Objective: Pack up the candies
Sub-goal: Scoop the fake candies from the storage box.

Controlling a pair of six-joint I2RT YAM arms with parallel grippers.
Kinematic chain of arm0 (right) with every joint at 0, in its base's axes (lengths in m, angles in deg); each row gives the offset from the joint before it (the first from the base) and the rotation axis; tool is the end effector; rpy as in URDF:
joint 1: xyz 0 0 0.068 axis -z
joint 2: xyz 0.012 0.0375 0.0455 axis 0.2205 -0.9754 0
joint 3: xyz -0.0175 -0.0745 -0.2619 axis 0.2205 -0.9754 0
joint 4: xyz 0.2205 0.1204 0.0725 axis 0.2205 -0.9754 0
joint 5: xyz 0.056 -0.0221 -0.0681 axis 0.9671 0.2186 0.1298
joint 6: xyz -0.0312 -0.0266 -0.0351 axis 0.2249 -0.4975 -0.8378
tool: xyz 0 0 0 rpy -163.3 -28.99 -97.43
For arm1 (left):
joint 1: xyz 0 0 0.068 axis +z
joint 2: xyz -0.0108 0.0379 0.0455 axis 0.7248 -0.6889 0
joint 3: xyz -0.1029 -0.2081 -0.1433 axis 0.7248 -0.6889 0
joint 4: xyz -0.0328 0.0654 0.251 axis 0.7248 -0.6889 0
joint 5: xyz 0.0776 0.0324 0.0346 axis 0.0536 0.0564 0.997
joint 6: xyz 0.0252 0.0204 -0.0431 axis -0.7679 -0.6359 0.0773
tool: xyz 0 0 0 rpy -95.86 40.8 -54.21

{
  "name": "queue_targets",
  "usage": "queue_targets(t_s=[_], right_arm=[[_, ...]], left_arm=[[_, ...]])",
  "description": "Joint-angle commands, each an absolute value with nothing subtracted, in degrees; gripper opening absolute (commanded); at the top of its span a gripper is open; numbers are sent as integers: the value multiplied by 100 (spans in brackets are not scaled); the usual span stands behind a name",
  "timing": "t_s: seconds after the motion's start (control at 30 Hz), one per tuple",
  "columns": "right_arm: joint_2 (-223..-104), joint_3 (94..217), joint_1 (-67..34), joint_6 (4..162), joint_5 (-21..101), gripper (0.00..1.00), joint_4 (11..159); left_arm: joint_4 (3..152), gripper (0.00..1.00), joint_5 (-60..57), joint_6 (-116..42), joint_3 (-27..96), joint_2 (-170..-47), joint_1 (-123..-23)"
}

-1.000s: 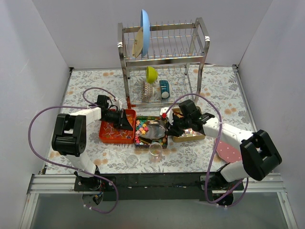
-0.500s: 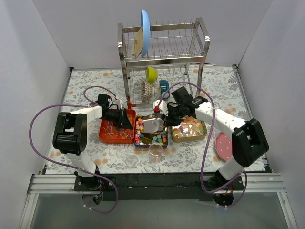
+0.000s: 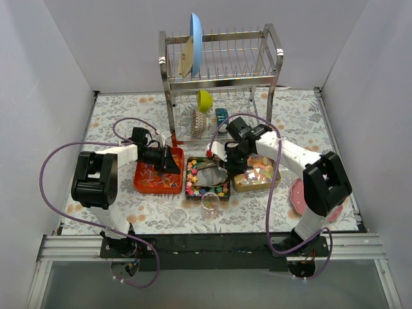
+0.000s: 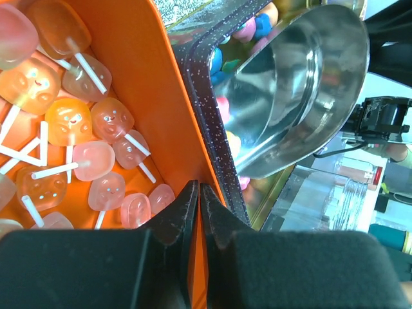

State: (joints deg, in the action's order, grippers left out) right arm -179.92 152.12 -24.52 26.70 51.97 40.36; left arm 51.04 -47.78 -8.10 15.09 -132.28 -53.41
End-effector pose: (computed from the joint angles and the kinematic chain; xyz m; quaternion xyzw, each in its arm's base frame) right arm 0.2613 0.2138 0.2258 -0.6889 0.6841 0.1485 0.1884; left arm 0.3008 -0.0659 0.1479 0.1783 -0.8611 0.4740 0.0446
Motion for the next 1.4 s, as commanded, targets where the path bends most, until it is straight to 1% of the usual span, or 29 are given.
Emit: queue_targets(t_s=[0.0, 0.1, 0.23, 0.53, 0.77, 0.83, 0.87, 0.9, 0.93, 0.97, 1.0, 1.03, 1.17, 1.37], right_arm=[[-18088, 15649, -2435, 2633, 4851, 34, 3468], [-18114, 15597, -2435, 2642, 4868, 41, 3477], [-18176, 15457, -2435, 2642, 4798, 45, 3547], [-18475, 15517, -2435, 2651, 4807, 46, 3662], [-18650, 15561, -2426, 2607, 4587, 44, 3679], [-18721, 15605, -2426, 2686, 4648, 41, 3714], [-18782, 15649, -2426, 2695, 4675, 38, 3714], [-18817, 15693, -2418, 2712, 4692, 28, 3697], [-18852, 15780, -2426, 2730, 4710, 22, 3697], [-18861, 15790, -2426, 2721, 4710, 9, 3723], [-18853, 15816, -2426, 2713, 4701, 4, 3714], [-18844, 15860, -2418, 2695, 4701, 1, 3697], [-18721, 15930, -2391, 2608, 4614, 1, 3574], [-18651, 16579, -2312, 2169, 4350, 1, 2582]], left_arm=[[5492, 5, -5032, -651, 1370, -12964, -5322], [5589, 5, -5058, -563, 1325, -12937, -5322], [5616, 5, -5094, -545, 1238, -12920, -5322], [5730, 6, -5111, -449, 1150, -12955, -5313], [5835, 6, -5111, -387, 1115, -12981, -5322], [5888, 6, -5111, -352, 1114, -13034, -5322], [5880, 6, -5103, -343, 1123, -13043, -5322], [5879, 6, -5103, -335, 1115, -13051, -5322], [5888, 6, -5111, -334, 1123, -13051, -5322], [5871, 6, -5111, -334, 1132, -13051, -5322], [5853, 6, -5103, -334, 1132, -13051, -5322], [5844, 6, -5111, -343, 1141, -13060, -5322], [5827, 6, -5111, -352, 1158, -13051, -5313], [5783, 6, -5094, -396, 1211, -12990, -5322]])
